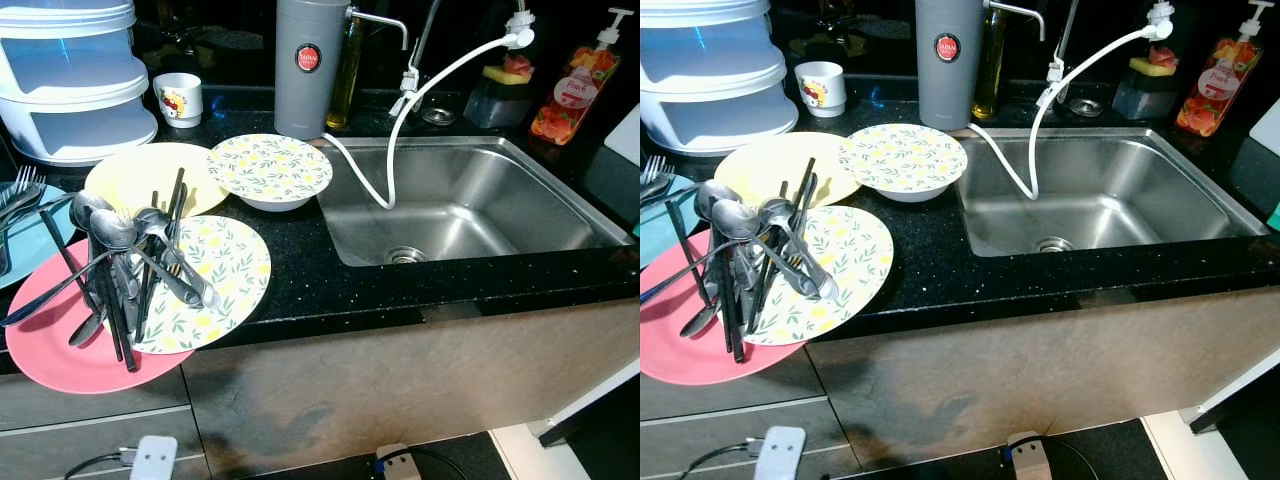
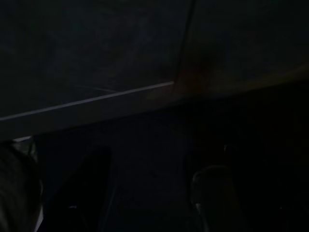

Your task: Kitchen organization

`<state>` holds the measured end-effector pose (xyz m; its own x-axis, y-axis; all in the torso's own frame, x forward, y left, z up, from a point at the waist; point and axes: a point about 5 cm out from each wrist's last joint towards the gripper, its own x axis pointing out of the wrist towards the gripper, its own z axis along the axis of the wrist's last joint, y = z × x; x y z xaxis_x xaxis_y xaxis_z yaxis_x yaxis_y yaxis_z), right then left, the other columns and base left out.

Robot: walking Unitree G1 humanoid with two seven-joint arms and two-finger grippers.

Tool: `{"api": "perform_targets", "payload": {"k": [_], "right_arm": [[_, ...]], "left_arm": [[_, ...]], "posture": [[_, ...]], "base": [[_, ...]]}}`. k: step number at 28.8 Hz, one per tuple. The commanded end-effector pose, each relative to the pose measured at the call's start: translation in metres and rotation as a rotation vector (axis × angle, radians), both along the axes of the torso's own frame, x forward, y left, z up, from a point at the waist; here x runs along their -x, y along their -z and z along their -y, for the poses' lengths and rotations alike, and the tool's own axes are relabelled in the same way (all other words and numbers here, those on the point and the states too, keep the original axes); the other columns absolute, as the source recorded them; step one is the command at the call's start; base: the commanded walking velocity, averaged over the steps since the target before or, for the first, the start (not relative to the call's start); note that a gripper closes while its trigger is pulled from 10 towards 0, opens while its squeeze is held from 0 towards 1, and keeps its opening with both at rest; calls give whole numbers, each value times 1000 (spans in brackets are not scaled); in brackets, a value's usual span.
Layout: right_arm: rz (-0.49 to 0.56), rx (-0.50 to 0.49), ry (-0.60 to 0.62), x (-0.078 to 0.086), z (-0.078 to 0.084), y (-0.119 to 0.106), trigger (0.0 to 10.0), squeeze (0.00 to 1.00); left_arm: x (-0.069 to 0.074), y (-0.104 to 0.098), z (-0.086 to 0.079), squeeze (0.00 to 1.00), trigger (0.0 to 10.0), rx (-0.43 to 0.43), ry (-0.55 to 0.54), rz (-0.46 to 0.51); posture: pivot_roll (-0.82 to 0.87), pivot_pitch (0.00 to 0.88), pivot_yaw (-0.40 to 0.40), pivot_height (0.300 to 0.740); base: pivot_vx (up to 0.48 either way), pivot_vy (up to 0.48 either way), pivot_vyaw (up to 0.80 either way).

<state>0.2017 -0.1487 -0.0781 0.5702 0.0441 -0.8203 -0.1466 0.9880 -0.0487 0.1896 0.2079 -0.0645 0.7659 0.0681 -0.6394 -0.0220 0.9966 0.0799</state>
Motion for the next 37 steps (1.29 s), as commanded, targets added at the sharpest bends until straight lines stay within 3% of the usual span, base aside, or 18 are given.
{"api": "perform_targets", "payload": {"k": [1, 16, 19, 21, 26, 29, 37], "right_arm": [[-20, 8, 21, 6, 6, 3, 10000, 0], [-11, 41, 26, 3, 17, 1, 10000, 0], [-15, 15, 47, 7, 17, 3, 10000, 0], [-8, 33, -10, 7, 14, 3, 10000, 0], [65, -42, 23, -5, 4, -4, 10000, 0], [31, -35, -39, 1, -1, -1, 10000, 0], [-11, -14, -26, 12, 6, 5, 10000, 0]], "left_arm": [[8, 5, -5, 0, 10000, -18, -31, -40], [16, 10, -11, 0, 10000, -61, -22, -106], [13, 9, -1, 0, 10000, 0, -46, -75], [9, 8, 4, 0, 10000, 6, 0, -68], [2, 4, 11, 0, 10000, 41, 26, -12], [6, 5, 6, 0, 10000, 44, 4, -21], [23, 12, -7, 0, 10000, 4, -59, -96]], "posture": [[104, 153, -43, 740], [62, 171, -40, 740], [56, 148, -48, 740], [54, 173, -41, 740], [63, 166, -46, 740], [65, 160, -40, 740], [91, 154, -52, 740]], "base": [[0, 0, 0], [0, 0, 0], [0, 0, 0], [0, 0, 0], [0, 0, 0], [0, 0, 0], [0, 0, 0]]}}
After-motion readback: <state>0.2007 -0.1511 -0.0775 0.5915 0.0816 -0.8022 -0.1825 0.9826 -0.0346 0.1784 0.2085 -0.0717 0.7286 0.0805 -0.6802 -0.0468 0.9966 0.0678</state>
